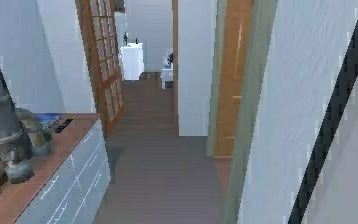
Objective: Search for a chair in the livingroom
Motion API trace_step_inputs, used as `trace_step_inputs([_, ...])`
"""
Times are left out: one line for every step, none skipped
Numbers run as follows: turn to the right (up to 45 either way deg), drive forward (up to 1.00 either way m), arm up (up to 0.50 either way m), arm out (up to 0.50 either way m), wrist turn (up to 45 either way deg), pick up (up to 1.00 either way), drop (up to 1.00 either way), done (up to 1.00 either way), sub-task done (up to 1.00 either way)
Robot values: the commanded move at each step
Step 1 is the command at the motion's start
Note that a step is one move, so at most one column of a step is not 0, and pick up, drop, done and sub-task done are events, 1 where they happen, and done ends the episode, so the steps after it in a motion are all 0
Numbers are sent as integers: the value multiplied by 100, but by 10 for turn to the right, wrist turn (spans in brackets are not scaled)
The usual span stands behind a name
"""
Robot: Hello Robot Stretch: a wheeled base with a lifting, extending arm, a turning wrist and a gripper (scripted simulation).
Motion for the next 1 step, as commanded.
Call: trace_step_inputs([60,0,0,0,0,0,0,0,0])
